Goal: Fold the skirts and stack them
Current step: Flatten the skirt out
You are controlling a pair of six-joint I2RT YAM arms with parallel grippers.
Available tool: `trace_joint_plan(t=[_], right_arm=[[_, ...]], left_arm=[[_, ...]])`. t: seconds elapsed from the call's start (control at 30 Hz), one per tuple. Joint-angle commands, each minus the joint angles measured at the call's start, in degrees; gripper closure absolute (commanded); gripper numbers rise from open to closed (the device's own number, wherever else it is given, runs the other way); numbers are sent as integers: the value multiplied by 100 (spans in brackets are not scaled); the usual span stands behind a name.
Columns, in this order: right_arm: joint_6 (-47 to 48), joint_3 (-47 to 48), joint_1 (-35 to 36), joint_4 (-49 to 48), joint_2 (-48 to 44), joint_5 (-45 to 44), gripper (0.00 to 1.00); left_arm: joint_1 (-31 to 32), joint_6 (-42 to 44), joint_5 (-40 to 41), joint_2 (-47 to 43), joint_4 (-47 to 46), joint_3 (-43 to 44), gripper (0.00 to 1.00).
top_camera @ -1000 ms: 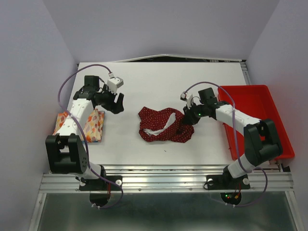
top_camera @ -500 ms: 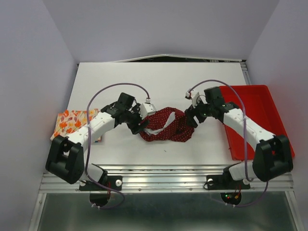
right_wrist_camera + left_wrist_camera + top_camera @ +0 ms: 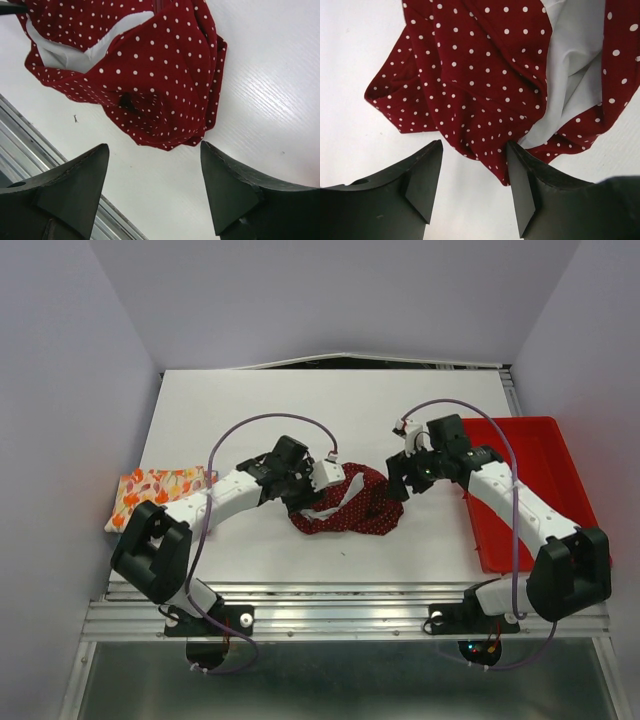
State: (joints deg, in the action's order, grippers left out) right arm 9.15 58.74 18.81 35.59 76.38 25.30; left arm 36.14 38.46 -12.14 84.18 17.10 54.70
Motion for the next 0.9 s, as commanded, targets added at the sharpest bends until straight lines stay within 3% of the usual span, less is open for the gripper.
trace_joint_plan(t=[0.0,0.37,0.77,0.83,0.87], right_arm=[[-440,497,-35,-79,228,361,22],[-352,841,17,-96,958,933,33],[-98,832,307,-194,1142,845,37],[95,823,360,-45,1230,836,46],[148,780,360,-26,1248,819,56]], left_arm=[[77,416,-87,195,320,358,36],[77,628,-412,-315,715,340,31],[86,804,-438,511,575,436,31],[86,743,-429,599,444,437,32],[86,716,-421,608,400,454,32]])
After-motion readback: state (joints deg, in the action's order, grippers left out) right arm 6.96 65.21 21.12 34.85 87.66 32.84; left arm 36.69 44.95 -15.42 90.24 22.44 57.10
